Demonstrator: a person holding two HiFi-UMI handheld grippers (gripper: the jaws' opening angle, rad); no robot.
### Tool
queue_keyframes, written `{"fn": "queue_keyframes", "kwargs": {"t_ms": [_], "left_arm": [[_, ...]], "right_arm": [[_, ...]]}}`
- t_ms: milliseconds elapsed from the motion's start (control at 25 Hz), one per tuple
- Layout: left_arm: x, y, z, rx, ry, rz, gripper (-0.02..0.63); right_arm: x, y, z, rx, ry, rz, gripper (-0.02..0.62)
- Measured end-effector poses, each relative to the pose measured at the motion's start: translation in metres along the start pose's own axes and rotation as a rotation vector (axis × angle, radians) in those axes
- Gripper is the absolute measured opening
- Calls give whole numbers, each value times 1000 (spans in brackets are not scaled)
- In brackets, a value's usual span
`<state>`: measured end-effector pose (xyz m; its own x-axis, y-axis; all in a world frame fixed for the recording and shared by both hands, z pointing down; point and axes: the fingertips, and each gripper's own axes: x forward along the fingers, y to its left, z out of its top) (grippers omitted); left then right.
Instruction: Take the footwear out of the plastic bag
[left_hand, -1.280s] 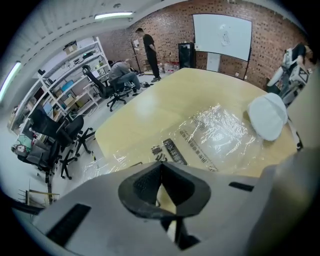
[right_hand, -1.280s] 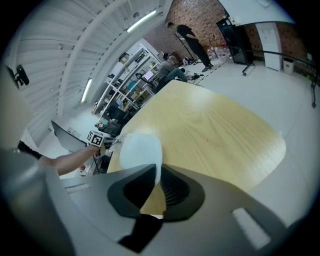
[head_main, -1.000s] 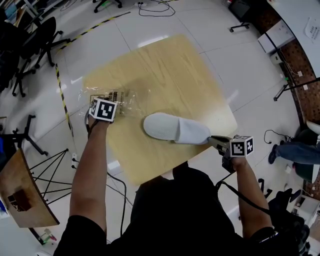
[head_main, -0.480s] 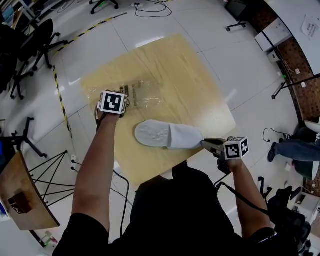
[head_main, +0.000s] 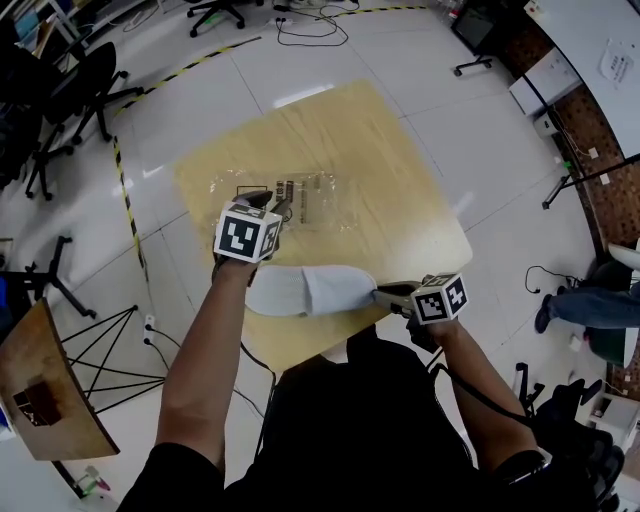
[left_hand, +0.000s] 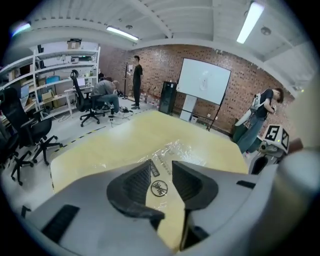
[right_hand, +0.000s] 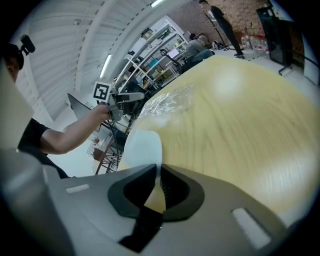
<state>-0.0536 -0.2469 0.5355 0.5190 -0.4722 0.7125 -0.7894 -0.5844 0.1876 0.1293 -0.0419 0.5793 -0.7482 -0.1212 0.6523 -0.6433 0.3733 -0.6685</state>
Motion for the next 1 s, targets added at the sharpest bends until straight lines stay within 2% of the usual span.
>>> {"fn": "queue_keyframes", "kwargs": {"t_ms": [120, 280, 440, 480, 520, 560, 600, 680, 840, 920, 1000], "left_arm": [[-42, 4, 0, -7, -78, 9, 82], [-99, 10, -22, -87, -155, 23, 24], [-151, 1, -66, -169, -161, 33, 8], [-162, -7, -80, -178, -152, 38, 8], [-172, -18, -93, -174, -140, 47, 8], [-181, -31, -106, -160, -129, 55, 8], [-189, -45, -116, -146, -126, 60, 7], [-207, -71, -132, -147, -141, 60, 8], [-235, -122, -161, -232, -184, 55, 6], [-246, -149, -168, -260, -216, 59, 6], [-260, -178, -171, -275, -261, 62, 6]], "right_arm": [[7, 2, -3, -33, 14, -57, 38], [5, -6, -4, -92, 16, -195, 58], [-15, -8, -2, -143, -23, -356, 143], [-24, -3, -2, -152, -54, -375, 143], [-34, 6, -1, -170, -96, -385, 107], [-44, 19, 2, -193, -151, -381, 30], [-55, 34, 6, -215, -215, -358, 0], [-73, 69, 14, -231, -347, -273, 0], [-121, 123, 14, -214, -542, -144, 0], [-147, 144, 5, -212, -597, -85, 1], [-163, 163, -17, -254, -597, -61, 0]]}}
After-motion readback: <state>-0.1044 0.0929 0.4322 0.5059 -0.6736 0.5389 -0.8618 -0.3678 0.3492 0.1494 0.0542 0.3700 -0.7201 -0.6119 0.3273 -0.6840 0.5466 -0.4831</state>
